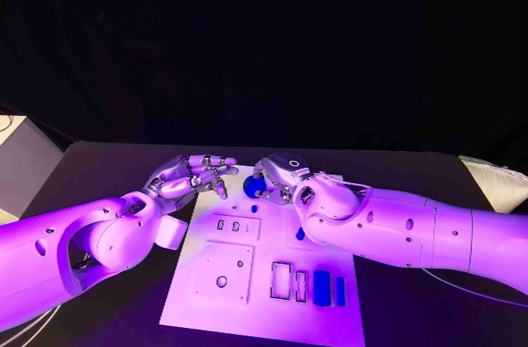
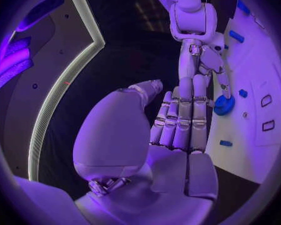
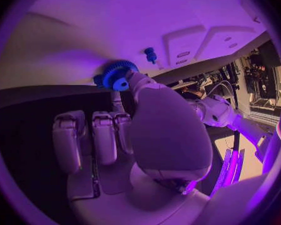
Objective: Assemble the parts on the task board
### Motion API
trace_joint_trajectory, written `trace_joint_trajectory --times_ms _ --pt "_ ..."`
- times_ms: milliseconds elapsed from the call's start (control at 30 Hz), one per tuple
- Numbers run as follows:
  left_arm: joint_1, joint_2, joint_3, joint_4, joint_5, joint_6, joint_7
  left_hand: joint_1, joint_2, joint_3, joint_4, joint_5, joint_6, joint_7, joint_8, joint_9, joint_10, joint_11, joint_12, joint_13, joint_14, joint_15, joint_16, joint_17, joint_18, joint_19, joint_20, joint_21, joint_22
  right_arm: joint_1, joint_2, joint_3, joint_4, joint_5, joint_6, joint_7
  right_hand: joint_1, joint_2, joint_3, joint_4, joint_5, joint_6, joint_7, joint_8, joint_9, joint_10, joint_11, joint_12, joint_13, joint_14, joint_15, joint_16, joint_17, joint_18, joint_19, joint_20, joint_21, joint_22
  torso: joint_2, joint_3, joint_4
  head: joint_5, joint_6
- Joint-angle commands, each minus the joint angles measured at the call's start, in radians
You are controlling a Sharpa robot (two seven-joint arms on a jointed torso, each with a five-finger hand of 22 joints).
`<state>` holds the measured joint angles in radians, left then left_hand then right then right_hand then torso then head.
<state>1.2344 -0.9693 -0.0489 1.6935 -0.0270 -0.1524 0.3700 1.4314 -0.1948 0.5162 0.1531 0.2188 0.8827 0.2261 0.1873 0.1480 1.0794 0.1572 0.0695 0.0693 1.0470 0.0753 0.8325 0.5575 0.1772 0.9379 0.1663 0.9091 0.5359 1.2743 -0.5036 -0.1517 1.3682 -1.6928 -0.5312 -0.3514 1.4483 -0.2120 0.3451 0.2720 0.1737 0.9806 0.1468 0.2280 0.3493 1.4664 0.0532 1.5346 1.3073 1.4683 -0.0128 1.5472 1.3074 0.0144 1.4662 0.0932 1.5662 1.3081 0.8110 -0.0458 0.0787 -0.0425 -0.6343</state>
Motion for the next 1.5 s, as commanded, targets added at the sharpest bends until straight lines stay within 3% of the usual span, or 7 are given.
trace_joint_trajectory --times_ms 33,200,333,467,600,1000,1500 --pt "0.001 0.002 0.001 0.001 -0.001 0.018 0.004 -0.004 0.002 0.008 0.0 -0.003 -0.009 0.005 -0.005 0.001 -0.005 0.001 0.0 0.001 -0.008 0.001 0.006 -0.001 0.007 -0.004 -0.001 0.004 0.001 -0.002 0.003 -0.002 -0.003 -0.014 0.011 -0.01 -0.008 0.002 0.005 0.002 0.005 0.003 -0.01 -0.004 -0.001 0.061 0.002 -0.006 0.212 0.089 -0.003 0.002 0.206 -0.014 0.105 -0.003 0.005 0.263 0.0 0.0004 0.0 0.0 0.0" --pt "0.001 0.002 0.001 0.001 -0.001 0.019 0.003 -0.004 0.002 0.008 0.0 -0.003 -0.009 0.005 -0.005 0.001 -0.005 0.001 0.0 0.001 -0.008 0.001 0.006 -0.001 0.007 -0.004 -0.001 0.004 0.001 -0.003 0.004 -0.002 -0.006 0.004 0.015 0.003 -0.025 -0.009 0.007 0.006 0.004 -0.022 0.0 -0.019 -0.009 0.047 0.01 -0.019 0.197 0.088 0.004 0.001 0.204 -0.014 0.105 0.003 0.005 0.263 0.0 -0.0002 0.0008 -0.001 -0.001" --pt "0.001 0.001 0.001 0.001 -0.001 0.019 0.003 -0.004 0.002 0.008 0.0 -0.003 -0.009 0.005 -0.005 0.001 -0.005 0.001 0.0 0.001 -0.008 0.001 0.006 -0.001 0.007 -0.004 -0.001 0.004 0.001 -0.002 0.003 -0.002 -0.008 0.029 0.019 0.024 -0.104 -0.02 -0.037 0.016 0.02 -0.08 0.018 -0.057 -0.026 0.019 0.027 -0.047 0.168 0.088 0.019 0.001 0.204 -0.014 0.105 0.017 0.005 0.263 0.0 0.0002 -0.0006 0.001 -0.001" --pt "0.001 0.001 0.001 0.001 -0.001 0.019 0.002 -0.005 0.002 0.009 -0.001 -0.003 -0.01 0.005 -0.005 0.002 -0.007 0.001 0.001 0.001 -0.009 0.001 0.007 -0.003 0.007 -0.008 0.0 0.009 0.003 -0.002 0.001 -0.002 -0.008 0.059 0.035 0.046 -0.223 0.021 -0.133 0.022 0.029 -0.088 0.024 -0.072 -0.035 0.009 0.034 -0.058 0.158 0.089 0.027 0.003 0.21 -0.014 0.105 0.026 0.005 0.263 0.0 0.0005 -0.001 0.002 -0.001" --pt "0.001 0.002 0.001 0.0 -0.001 0.02 0.001 -0.005 0.002 0.009 -0.001 -0.003 -0.01 0.005 -0.005 0.002 -0.007 0.001 0.001 0.001 -0.009 0.001 0.007 -0.003 0.007 -0.008 0.0 0.009 0.003 -0.002 -0.002 -0.002 -0.005 0.077 0.051 0.059 -0.288 0.041 -0.183 0.024 0.05 -0.088 0.026 -0.08 -0.04 0.01 0.037 -0.058 0.16 0.09 0.029 0.005 0.215 -0.014 0.105 0.029 0.005 0.263 0.001 0.0003 -0.0001 0.001 -0.002" --pt "0.001 0.002 0.001 -0.001 -0.001 0.02 0.0 -0.005 0.002 0.009 -0.001 -0.003 -0.01 0.005 -0.005 0.002 -0.007 0.001 0.001 0.001 -0.009 0.001 0.007 -0.003 0.007 -0.008 0.0 0.009 0.003 -0.002 -0.014 -0.002 -0.004 0.101 0.079 0.066 -0.282 0.088 -0.147 0.019 0.084 -0.07 0.021 -0.077 -0.044 0.017 0.033 -0.051 0.169 0.091 0.026 0.006 0.218 -0.014 0.105 0.027 0.005 0.263 0.0 0.0008 -0.0006 0.001 -0.005" --pt "0.001 -0.001 0.001 -0.001 -0.002 0.019 0.0 -0.006 0.003 0.009 0.0 -0.003 -0.01 0.005 -0.005 0.002 -0.007 0.002 0.001 0.002 -0.009 0.001 0.007 -0.004 0.007 -0.009 0.0 0.01 0.004 -0.005 -0.054 -0.003 0.025 0.09 0.059 0.052 -0.281 0.095 -0.129 0.017 0.103 -0.067 0.019 -0.078 -0.046 0.021 0.031 -0.049 0.172 0.091 0.024 0.006 0.218 -0.014 0.105 0.025 0.005 0.263 0.001 0.0011 -0.0001 0.002 -0.008"
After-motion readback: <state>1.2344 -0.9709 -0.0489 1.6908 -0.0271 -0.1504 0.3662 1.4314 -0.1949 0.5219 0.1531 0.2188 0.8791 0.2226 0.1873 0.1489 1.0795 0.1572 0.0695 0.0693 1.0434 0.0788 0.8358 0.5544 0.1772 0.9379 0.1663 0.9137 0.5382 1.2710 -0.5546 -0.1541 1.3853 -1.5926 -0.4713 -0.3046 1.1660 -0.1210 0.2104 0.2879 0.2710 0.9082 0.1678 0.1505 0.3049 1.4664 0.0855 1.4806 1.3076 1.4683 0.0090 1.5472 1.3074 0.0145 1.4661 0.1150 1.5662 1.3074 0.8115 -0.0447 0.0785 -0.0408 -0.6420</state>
